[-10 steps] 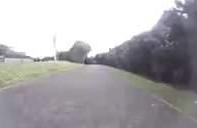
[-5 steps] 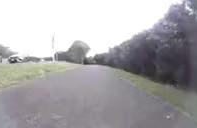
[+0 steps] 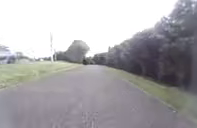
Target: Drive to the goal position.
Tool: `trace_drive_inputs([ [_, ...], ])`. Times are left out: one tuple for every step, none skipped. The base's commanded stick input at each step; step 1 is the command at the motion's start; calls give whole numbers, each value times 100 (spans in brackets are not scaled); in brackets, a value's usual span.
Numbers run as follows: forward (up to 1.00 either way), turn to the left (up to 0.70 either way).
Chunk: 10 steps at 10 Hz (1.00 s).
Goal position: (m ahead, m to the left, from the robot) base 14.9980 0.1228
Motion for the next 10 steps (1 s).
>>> trace_drive_inputs([
  [70,0],
  [70,0],
  [70,0],
  [70,0],
  [70,0],
  [70,0],
  [70,0],
  [70,0],
  [70,0],
  [70,0],
])
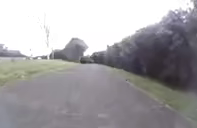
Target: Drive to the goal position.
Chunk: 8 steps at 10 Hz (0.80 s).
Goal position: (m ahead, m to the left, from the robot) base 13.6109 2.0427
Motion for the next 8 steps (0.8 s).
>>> trace_drive_inputs([
  [70,0],
  [70,0],
  [70,0],
  [70,0],
  [70,0],
  [70,0],
  [70,0],
  [70,0],
])
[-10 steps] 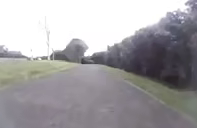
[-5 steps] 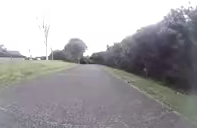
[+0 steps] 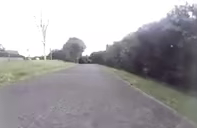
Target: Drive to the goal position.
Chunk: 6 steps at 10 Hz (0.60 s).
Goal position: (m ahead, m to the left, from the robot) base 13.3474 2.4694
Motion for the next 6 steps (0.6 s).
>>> trace_drive_inputs([
  [70,0],
  [70,0],
  [70,0],
  [70,0],
  [70,0],
  [70,0],
])
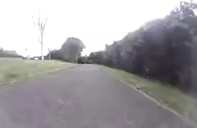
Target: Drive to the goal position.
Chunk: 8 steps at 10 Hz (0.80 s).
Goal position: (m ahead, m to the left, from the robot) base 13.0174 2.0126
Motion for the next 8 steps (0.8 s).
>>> trace_drive_inputs([
  [70,0],
  [70,0],
  [70,0],
  [70,0],
  [70,0],
  [70,0],
  [70,0],
  [70,0],
])
